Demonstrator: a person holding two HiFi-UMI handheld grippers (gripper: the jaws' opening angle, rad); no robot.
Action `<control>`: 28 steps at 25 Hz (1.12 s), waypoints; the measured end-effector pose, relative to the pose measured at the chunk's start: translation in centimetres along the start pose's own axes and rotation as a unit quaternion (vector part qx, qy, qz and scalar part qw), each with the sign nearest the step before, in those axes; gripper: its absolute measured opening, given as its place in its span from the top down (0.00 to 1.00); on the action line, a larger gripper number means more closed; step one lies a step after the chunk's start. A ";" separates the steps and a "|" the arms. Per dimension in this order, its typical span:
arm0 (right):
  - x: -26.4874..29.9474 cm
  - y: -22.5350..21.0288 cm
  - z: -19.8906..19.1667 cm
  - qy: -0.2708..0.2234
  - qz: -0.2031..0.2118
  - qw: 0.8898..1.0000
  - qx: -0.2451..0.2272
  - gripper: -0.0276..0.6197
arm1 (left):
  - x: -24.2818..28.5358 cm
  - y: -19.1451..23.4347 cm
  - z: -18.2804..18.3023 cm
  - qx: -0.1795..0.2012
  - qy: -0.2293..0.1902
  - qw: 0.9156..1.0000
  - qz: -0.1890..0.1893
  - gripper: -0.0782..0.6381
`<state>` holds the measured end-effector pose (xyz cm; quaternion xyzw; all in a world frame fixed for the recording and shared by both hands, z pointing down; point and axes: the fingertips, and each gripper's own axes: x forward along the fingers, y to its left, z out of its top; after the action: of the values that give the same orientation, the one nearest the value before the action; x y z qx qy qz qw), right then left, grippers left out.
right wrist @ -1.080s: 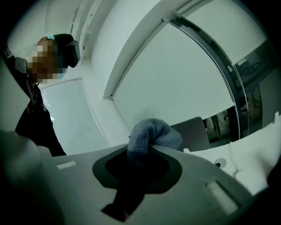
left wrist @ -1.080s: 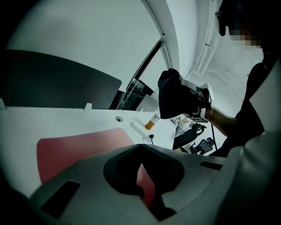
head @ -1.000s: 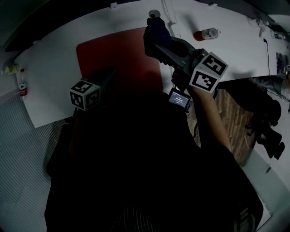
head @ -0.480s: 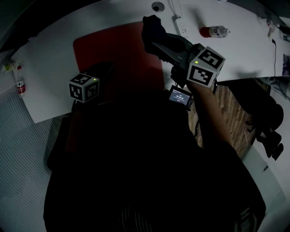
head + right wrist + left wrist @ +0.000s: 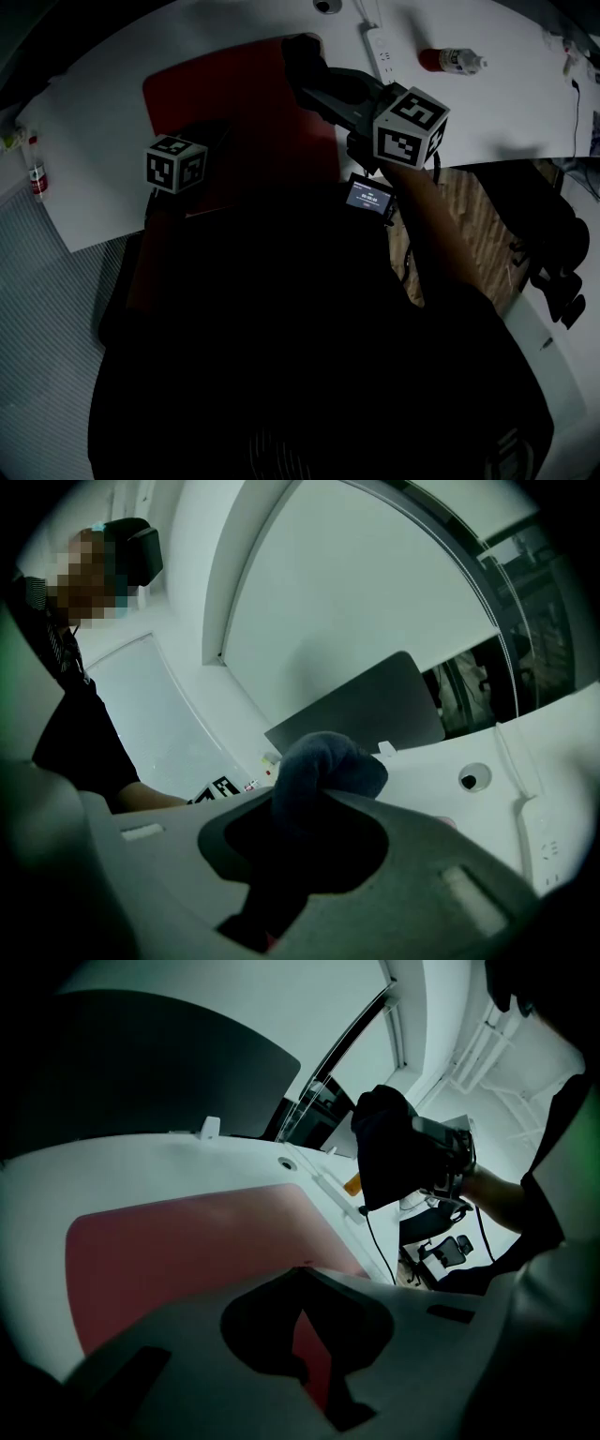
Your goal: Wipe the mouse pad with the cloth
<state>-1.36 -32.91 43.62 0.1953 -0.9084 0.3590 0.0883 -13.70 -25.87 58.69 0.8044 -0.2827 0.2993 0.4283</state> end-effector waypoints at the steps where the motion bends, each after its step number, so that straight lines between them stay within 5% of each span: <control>1: 0.1 -0.2 -0.4 0.005 0.001 1.000 0.001 0.86 | 0.3 0.2 -0.1 -0.003 0.003 1.000 0.001 0.88; 14: 3.0 -3.5 -5.0 0.075 0.000 0.997 -0.007 0.86 | 4.1 4.9 -2.2 -0.073 0.021 0.996 0.050 0.88; 20: 4.0 -4.2 -6.8 0.106 0.004 0.994 -0.010 0.86 | 5.1 6.6 -5.4 -0.143 0.035 0.987 0.064 0.88; 25: 4.6 -5.4 -8.6 0.136 0.004 0.991 -0.008 0.86 | 4.7 6.6 -4.9 -0.105 0.043 0.991 0.077 0.88; 28: 4.9 -6.7 -9.2 0.163 -0.004 0.986 -0.036 0.86 | 4.8 6.5 -5.1 -0.114 0.040 0.990 0.069 0.88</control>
<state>-2.84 -32.51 55.92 0.1346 -0.8932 0.3532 0.2438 -16.33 -25.53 67.88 0.7160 -0.3528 0.3258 0.5067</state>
